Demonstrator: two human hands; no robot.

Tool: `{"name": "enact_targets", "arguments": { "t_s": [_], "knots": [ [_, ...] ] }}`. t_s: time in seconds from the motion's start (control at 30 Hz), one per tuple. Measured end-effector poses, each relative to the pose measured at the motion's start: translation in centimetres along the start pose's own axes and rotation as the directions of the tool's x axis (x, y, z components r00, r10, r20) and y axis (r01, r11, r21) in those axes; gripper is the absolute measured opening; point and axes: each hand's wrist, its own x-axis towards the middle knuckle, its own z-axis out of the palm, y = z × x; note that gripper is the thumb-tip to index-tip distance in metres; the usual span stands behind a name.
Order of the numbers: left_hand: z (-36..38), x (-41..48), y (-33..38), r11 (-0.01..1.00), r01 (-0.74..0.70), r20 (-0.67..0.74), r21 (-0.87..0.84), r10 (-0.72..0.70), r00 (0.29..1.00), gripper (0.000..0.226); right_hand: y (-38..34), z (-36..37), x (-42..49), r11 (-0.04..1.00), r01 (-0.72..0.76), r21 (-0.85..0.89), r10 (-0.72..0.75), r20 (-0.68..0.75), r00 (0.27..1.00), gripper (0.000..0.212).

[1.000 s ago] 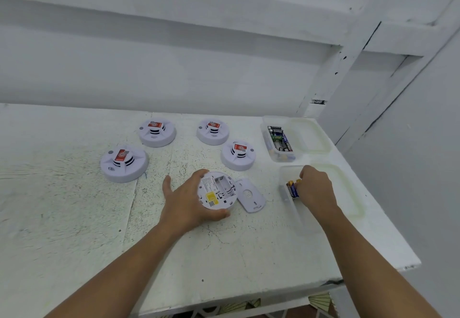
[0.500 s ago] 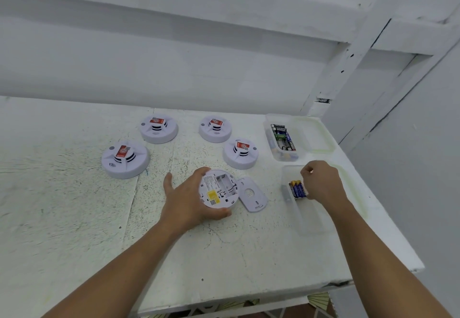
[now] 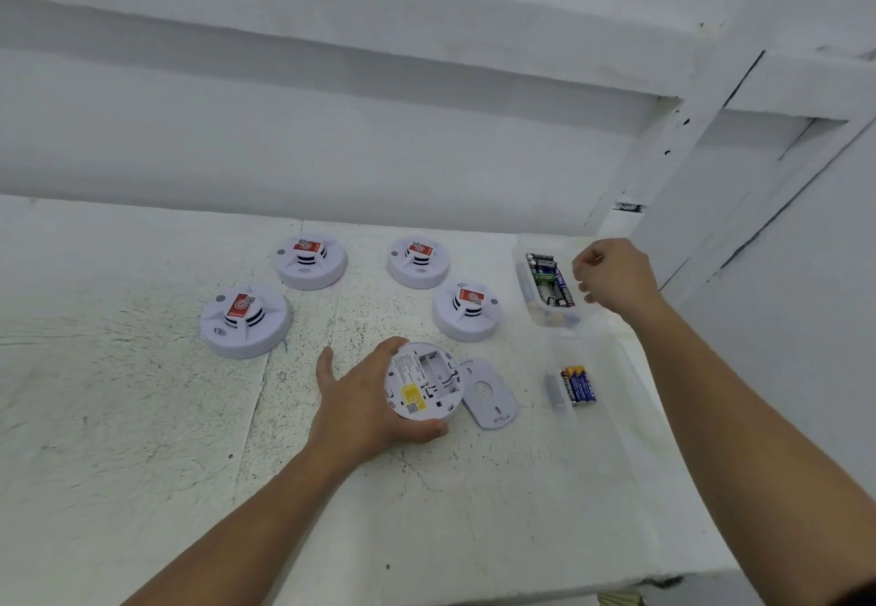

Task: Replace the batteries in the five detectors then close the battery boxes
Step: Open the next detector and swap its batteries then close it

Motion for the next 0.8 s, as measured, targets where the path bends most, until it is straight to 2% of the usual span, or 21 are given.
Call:
{"name": "enact_targets", "arguments": {
  "t_s": [0.1,0.27,0.37,0.47,0.67,0.73,0.8],
  "knots": [
    [0.0,0.1,0.0,1.0,0.0,0.003,0.015,0.0,1.0,0.109,-0.1,1.7,2.6,0.99,-0.022,-0.137,0.037,0.105,0.994,0.017],
    [-0.1,0.1,0.2,1.0,0.005,0.011,0.014,-0.005,1.0,0.111,-0.2,4.0,4.8,0.949,0.018,-0.315,0.056,0.222,0.974,0.038],
    [-0.2,0.1,0.3,1.0,0.012,0.018,0.017,-0.013,1.0,0.111,0.2,4.8,5.5,0.933,0.047,-0.357,0.041,0.236,0.971,0.043],
    [-0.4,0.1,0.5,0.999,0.01,0.023,0.038,-0.011,1.0,0.11,0.9,5.8,6.1,0.926,0.063,-0.373,0.018,0.211,0.977,0.037],
    [-0.4,0.1,0.5,0.998,0.006,0.018,0.055,-0.007,1.0,0.107,1.4,6.2,5.9,0.939,0.056,-0.338,-0.007,0.146,0.989,0.022],
    [-0.4,0.1,0.4,0.998,0.008,0.022,0.06,-0.009,1.0,0.108,1.5,5.9,5.8,0.971,0.021,-0.239,0.01,0.129,0.992,0.01],
    [-0.4,0.1,0.5,0.998,0.012,0.027,0.061,-0.014,1.0,0.108,1.5,5.3,6.0,0.996,-0.074,-0.055,0.079,0.088,0.993,0.017]
  ]
}}
